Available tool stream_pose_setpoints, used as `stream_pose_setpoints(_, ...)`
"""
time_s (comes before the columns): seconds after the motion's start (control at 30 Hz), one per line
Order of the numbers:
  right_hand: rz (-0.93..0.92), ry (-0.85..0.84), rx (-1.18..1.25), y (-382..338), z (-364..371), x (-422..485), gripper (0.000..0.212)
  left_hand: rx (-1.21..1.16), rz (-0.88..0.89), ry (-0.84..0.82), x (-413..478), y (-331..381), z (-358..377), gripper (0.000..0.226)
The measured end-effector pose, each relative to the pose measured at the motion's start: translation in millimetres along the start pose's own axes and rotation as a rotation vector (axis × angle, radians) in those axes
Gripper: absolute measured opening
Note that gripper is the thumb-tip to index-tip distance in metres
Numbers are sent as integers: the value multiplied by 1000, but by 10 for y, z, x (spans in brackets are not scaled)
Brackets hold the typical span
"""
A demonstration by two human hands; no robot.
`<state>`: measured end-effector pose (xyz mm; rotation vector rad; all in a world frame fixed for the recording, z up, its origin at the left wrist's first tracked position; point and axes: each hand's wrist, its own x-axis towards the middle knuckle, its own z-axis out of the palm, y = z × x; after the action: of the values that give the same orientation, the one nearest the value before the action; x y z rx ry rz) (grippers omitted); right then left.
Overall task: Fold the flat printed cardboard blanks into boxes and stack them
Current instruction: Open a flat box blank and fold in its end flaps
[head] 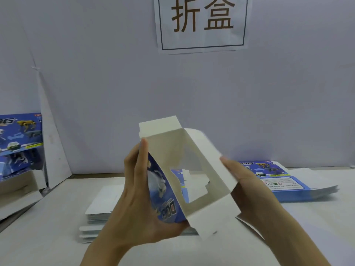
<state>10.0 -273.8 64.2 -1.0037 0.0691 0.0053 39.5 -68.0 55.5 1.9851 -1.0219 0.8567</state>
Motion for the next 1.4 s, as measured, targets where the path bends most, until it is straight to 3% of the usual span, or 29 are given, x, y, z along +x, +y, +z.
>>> stream_pose_setpoints(0.07,-73,26,86,-44,-41,-3,40,-50,19,-42,-92,-38,29,145)
stream_pose_setpoints(0.1,-57,38,80,-43,-27,1,35,-59,19,-23,-68,-10,68,146)
stream_pose_setpoints(0.17,50,2,-20,13,0,7,22,-124,-5,-65,-75,47,106,146)
stream_pose_setpoints(0.3,102,-23,-265,28,-48,7,33,-120,-38,-96,-114,30,103,141)
stream_pose_setpoints(0.37,-20,-6,-256,-24,-105,15,42,-90,-31,-77,-91,13,45,139)
stream_pose_setpoints(0.47,-291,99,-199,-127,-170,1,37,-27,-33,-84,-82,-6,-2,134)
stream_pose_setpoints(0.63,-595,235,-380,-181,-225,-36,29,-19,-75,-135,-112,-16,31,130)
stream_pose_setpoints(0.83,-897,254,-599,-125,-178,-52,42,-42,-116,-158,-128,-30,71,127)
stream_pose_setpoints(0.9,-857,236,-526,-127,-152,-67,34,9,-92,-159,-130,-29,84,126)
stream_pose_setpoints(0.97,-679,125,-336,-168,-130,-91,23,89,-39,-146,-130,-26,89,125)
stream_pose_setpoints(1.03,-540,56,-186,-221,-128,-114,32,156,11,-133,-129,-20,96,122)
stream_pose_setpoints(1.13,-433,51,-141,-246,-132,-125,23,215,39,-130,-128,-20,102,122)
stream_pose_setpoints(1.4,-426,110,-191,-192,-137,-80,28,209,46,-122,-114,-24,83,118)
